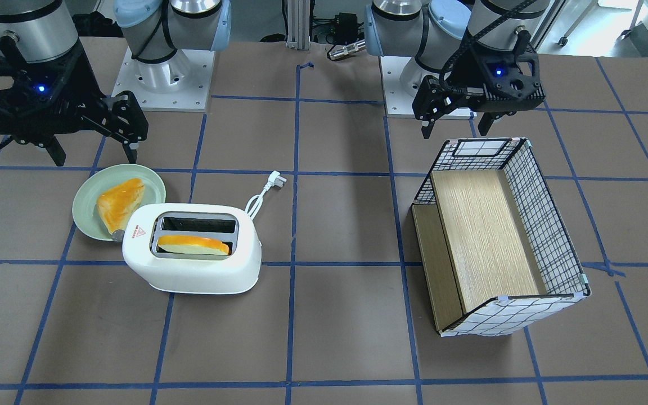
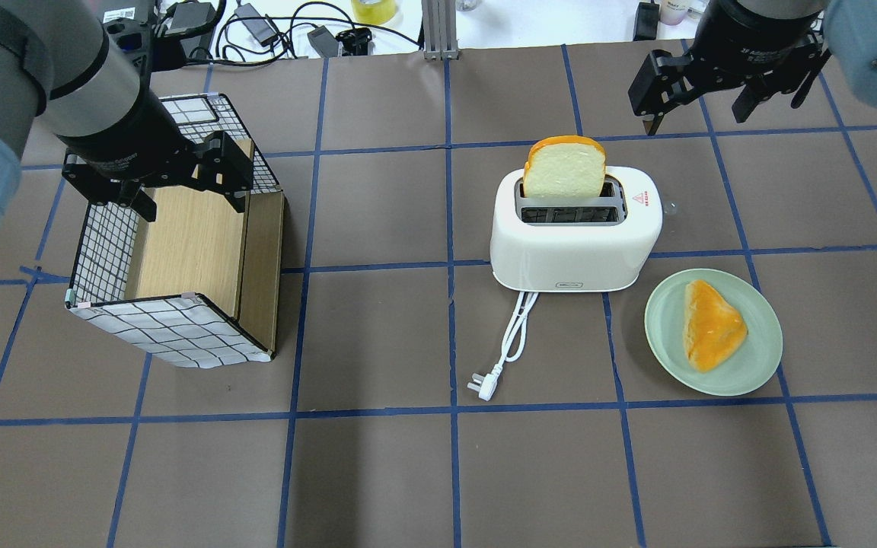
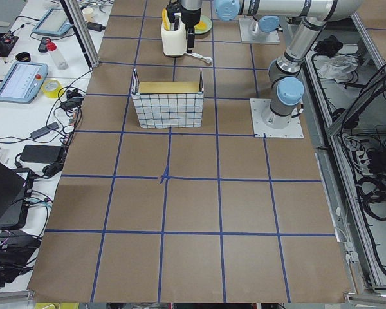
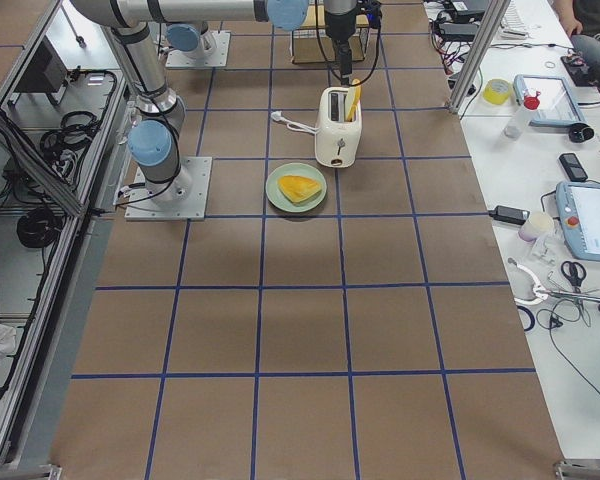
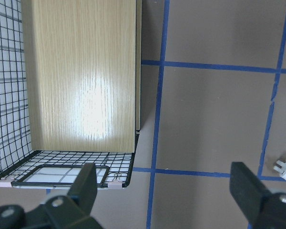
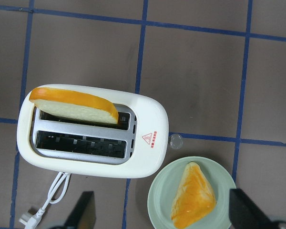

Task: Press toaster with right arm

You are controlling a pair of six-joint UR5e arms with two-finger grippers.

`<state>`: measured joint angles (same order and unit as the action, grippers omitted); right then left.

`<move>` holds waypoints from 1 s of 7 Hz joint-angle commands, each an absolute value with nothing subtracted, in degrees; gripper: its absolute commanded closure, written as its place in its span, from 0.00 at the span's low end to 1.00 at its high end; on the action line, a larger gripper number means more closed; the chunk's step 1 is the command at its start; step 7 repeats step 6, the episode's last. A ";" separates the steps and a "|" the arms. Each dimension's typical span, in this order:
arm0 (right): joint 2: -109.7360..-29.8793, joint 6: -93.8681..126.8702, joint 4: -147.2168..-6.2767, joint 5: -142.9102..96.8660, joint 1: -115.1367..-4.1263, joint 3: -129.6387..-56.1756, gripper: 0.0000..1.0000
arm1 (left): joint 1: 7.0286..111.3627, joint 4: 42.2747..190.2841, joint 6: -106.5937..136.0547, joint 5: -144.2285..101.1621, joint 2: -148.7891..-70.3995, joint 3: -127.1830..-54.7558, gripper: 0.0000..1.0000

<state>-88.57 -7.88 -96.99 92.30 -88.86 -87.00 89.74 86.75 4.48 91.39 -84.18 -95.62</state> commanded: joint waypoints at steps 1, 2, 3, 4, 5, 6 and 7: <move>-88.42 -8.35 -97.56 88.63 -89.03 -87.19 0.00 | 89.74 86.75 4.48 91.41 -84.20 -95.62 0.00; -88.42 -8.09 -97.38 87.81 -88.86 -87.10 0.00 | 89.74 86.75 4.48 91.32 -84.20 -95.62 0.00; -88.42 -8.17 -97.38 87.63 -88.94 -87.10 0.00 | 89.74 86.75 4.48 91.32 -84.20 -95.62 0.00; -88.42 -8.09 -97.38 88.06 -88.86 -87.10 0.00 | 89.74 86.75 4.48 91.41 -84.11 -95.62 0.00; -88.42 -8.09 -97.38 88.07 -88.86 -87.10 0.00 | 89.74 86.75 4.48 91.41 -84.11 -95.62 0.00; -88.42 -8.09 -97.21 88.15 -88.77 -87.10 0.00 | 89.74 86.75 4.48 91.32 -84.20 -95.62 0.00; -88.42 -8.09 -97.21 88.15 -88.77 -87.10 0.00 | 89.74 86.75 4.48 91.32 -84.20 -95.62 0.00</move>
